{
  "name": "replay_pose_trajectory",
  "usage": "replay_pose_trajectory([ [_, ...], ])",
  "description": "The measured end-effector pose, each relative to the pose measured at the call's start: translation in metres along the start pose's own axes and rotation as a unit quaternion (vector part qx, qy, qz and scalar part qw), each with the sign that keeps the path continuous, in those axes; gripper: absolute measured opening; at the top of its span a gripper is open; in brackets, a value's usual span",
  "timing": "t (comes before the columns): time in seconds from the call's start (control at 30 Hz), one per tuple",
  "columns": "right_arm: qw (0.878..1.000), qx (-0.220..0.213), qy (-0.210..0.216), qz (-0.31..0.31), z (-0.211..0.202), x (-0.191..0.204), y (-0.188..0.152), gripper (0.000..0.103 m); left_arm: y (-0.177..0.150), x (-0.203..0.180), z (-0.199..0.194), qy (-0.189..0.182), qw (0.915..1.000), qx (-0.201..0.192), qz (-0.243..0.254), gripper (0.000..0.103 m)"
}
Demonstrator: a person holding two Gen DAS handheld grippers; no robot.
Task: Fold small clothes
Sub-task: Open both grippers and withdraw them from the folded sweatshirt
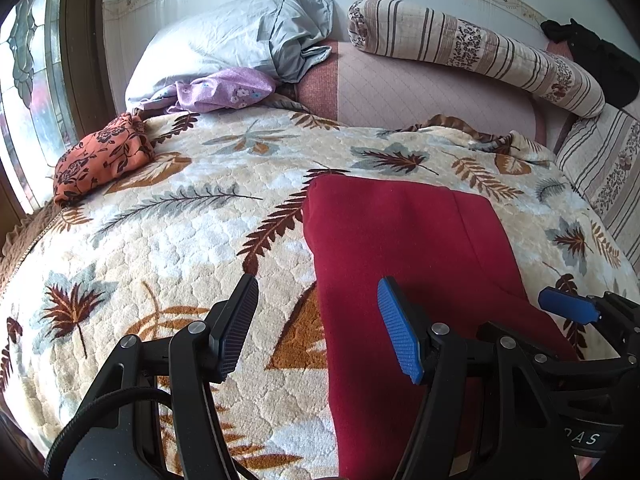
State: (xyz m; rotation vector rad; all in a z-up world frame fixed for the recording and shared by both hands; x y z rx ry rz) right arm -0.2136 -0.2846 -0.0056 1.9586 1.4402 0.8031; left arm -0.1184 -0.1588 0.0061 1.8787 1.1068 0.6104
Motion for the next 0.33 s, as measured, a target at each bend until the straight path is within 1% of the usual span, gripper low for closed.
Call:
replay_pose_trajectory([
  [0.23, 1.0, 0.002, -0.001, 0.002, 0.0028, 0.0015, -0.0021, 0.08, 0.0043, -0.0026, -0.0037, 0.002, 0.9998, -0.019, 0.01, 0.063],
  [0.33, 1.0, 0.002, -0.001, 0.001, 0.0025, 0.0028, -0.0023, 0.08, 0.0041, -0.002, -0.0035, -0.003, 0.9999, -0.016, 0.006, 0.063],
])
Point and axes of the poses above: each gripper's, at about its wrist camera, not at the fingertips, and z roughly the way its jaws point, x to its left, y to its top, the point moved 10 cm from there along z, roughly the way its jaws point, and after that the axes turned 9 degrees about -x, right-handed, at the moved point
